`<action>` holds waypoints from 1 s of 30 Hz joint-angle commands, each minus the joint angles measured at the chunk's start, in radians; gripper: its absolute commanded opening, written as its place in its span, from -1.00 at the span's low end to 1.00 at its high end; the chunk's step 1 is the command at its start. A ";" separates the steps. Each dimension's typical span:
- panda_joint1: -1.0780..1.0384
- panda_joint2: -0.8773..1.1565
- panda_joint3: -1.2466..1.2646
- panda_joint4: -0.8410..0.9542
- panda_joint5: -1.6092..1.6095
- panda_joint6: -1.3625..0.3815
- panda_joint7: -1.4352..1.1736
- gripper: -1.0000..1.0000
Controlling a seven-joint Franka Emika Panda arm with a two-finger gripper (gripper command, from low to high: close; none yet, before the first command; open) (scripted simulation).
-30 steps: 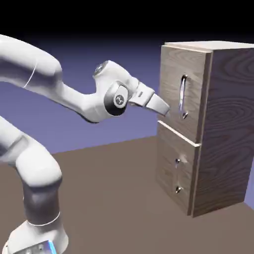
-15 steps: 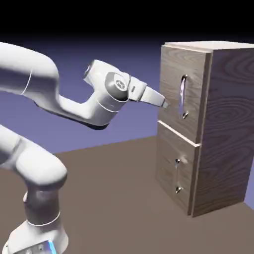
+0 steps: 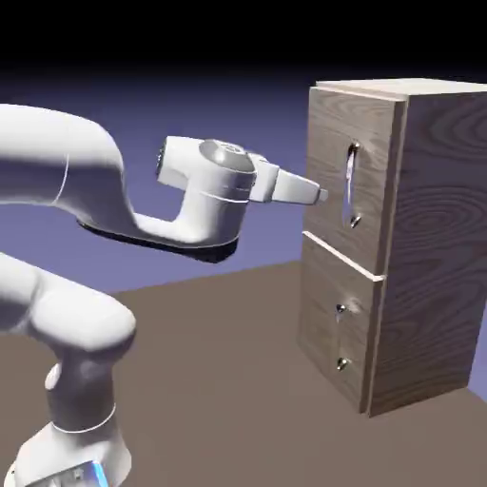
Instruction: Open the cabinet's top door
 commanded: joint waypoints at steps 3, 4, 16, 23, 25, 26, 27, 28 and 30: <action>0.039 -0.020 -0.041 0.011 -0.131 -0.013 0.100 0.00; 0.051 -0.027 -0.055 0.014 -0.174 -0.017 0.134 0.00; 0.203 -0.106 -0.218 0.056 -0.685 -0.066 0.526 0.00; 0.375 -0.009 -0.327 0.184 -0.732 -0.106 0.565 -1.00; 0.339 -0.002 -0.293 0.158 -0.704 -0.131 0.565 -1.00; 0.302 0.004 -0.258 0.132 -0.675 -0.155 0.565 -1.00; 0.267 0.010 -0.222 0.108 -0.646 -0.178 0.565 -1.00; 0.232 0.015 -0.185 0.086 -0.616 -0.199 0.564 -1.00; 0.166 0.023 -0.113 0.044 -0.557 -0.240 0.564 -1.00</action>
